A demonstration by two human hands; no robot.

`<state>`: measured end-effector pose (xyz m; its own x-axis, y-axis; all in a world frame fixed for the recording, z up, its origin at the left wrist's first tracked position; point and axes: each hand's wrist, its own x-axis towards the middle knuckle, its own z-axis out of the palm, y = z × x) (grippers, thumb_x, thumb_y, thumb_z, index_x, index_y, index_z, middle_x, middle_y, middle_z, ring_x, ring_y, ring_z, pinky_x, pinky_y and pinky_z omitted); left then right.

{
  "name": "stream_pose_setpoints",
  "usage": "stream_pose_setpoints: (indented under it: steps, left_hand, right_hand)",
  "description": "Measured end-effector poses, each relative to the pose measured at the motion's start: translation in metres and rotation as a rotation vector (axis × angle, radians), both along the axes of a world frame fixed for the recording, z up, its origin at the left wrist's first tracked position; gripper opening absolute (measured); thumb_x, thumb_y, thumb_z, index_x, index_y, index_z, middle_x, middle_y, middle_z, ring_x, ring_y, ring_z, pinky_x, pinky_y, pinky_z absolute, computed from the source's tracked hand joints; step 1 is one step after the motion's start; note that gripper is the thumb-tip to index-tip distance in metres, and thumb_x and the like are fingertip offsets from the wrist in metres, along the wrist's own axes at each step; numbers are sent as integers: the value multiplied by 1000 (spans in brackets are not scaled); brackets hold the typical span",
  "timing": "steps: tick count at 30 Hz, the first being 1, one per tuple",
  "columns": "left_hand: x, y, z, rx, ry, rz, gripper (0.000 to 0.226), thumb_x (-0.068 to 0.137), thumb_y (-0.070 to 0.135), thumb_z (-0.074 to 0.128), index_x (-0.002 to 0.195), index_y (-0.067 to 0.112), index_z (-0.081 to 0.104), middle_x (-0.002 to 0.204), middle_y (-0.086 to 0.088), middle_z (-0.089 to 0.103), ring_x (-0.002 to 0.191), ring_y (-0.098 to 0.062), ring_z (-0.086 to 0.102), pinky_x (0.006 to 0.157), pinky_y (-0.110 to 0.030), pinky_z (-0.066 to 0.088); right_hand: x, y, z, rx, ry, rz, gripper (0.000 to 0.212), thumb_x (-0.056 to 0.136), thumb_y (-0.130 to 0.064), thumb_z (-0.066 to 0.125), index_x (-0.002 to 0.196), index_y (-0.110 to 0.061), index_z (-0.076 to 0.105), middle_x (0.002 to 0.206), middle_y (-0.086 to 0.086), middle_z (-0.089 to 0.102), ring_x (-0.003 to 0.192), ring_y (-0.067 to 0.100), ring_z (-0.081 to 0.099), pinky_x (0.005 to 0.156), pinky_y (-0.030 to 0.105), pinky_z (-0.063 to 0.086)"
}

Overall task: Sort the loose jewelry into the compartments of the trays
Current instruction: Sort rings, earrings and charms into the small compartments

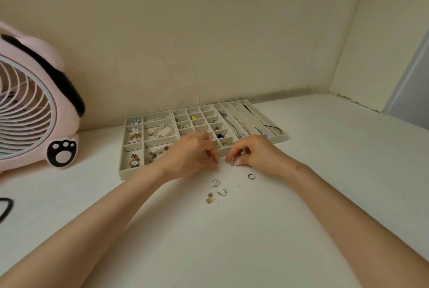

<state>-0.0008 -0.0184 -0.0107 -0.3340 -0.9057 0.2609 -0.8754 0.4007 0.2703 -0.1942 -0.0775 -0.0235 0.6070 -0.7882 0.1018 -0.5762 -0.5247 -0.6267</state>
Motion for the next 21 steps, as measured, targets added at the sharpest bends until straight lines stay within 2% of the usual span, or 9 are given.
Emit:
stream_pose_setpoints:
  steps: [3, 5, 9, 12, 15, 21]
  left_hand:
    - [-4, 2, -5, -23, -58, -1, 15, 79, 32, 71, 88, 21, 70, 83, 7, 46, 84, -9, 39, 64, -12, 28]
    - [-4, 2, -7, -32, -80, -1, 15, 79, 34, 70, 87, 21, 69, 86, 4, 49, 85, -10, 40, 66, -19, 29]
    - [-4, 1, -8, -38, -92, 1, 14, 81, 33, 69, 87, 20, 68, 85, 5, 45, 82, -9, 36, 62, -18, 27]
    - [1, -2, -5, -45, -71, 8, 11, 82, 27, 68, 87, 17, 69, 84, 5, 46, 84, -13, 42, 65, -22, 27]
    - [12, -6, 1, -92, 6, 28, 12, 80, 25, 68, 84, 13, 68, 82, 5, 47, 84, -19, 47, 66, -27, 33]
    - [16, -8, 3, -109, 68, 62, 7, 80, 21, 70, 80, 15, 67, 80, 7, 47, 73, -1, 39, 65, -25, 29]
  right_hand:
    - [2, 1, 0, -11, 5, -19, 16, 79, -10, 73, 88, -23, 76, 85, -4, 67, 68, 1, 51, 72, 23, 45]
    - [3, 2, 0, -25, -1, -23, 13, 78, -14, 75, 87, -24, 75, 80, -10, 64, 67, 0, 50, 70, 22, 43]
    - [7, 10, 7, -90, -50, -24, 11, 76, -14, 75, 77, -25, 74, 71, -14, 59, 61, -2, 48, 65, 19, 36]
    - [12, 22, 13, -71, -84, 84, 19, 74, -11, 74, 70, -29, 72, 72, -10, 60, 62, 2, 47, 63, 23, 41]
    - [18, 34, 15, -13, -23, 228, 16, 73, -17, 75, 74, -32, 73, 77, -9, 59, 65, 4, 46, 67, 27, 43]
    - [30, 49, 13, -35, 138, 337, 14, 73, -24, 78, 85, -29, 74, 81, -9, 55, 71, 2, 48, 69, 22, 42]
